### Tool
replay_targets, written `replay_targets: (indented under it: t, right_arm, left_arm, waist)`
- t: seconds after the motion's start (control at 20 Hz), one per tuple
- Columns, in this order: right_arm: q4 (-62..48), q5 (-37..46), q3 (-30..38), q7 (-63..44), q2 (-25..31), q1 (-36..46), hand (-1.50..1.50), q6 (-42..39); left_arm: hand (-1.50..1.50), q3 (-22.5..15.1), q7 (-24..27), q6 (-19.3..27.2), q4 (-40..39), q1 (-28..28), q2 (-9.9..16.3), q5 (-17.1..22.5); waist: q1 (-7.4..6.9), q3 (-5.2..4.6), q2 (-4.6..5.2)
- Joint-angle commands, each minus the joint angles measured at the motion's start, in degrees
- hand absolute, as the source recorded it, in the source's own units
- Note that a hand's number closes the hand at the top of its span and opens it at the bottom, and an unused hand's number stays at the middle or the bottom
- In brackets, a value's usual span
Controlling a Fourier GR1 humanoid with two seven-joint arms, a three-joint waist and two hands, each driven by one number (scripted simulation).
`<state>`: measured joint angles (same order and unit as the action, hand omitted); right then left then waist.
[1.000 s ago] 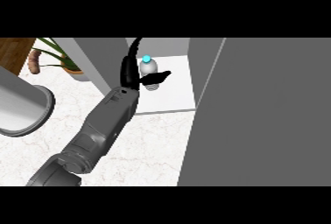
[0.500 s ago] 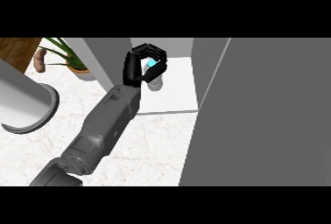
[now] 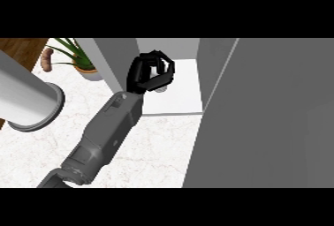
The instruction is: Pick up the bottled water, place it into the cabinet and close the cabinet
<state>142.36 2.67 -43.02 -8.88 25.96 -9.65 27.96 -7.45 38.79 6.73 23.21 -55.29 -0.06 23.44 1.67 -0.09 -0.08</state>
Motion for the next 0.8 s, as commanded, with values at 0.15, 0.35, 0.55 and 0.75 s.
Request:
replay_targets:
  t: [0.15,0.35,0.55,0.75]
  right_arm:
    - [5.01,2.71,1.26,-1.48,2.47,-2.5,-1.5,0.73]
    - [6.06,1.53,2.76,-0.73,5.59,-3.46,-1.5,-0.24]
    - [5.16,2.44,0.69,-2.32,3.88,-1.18,-1.5,0.67]
    - [4.46,0.19,1.3,-3.29,6.92,0.0,1.5,-2.52]
  left_arm:
    - [1.5,-2.25,-5.05,-5.54,15.7,13.29,1.26,3.33]
    - [1.5,-3.57,-5.32,-4.25,24.23,19.35,1.34,4.89]
    - [1.5,-7.09,-8.01,-5.86,34.18,28.76,3.3,5.8]
    - [1.5,-9.98,-9.96,-5.43,46.67,39.14,6.04,5.47]
  waist:
    - [-3.2,0.09,-1.0]
    - [-3.56,0.12,-1.15]
    - [-4.74,0.01,-1.35]
    - [-4.32,0.08,-0.87]
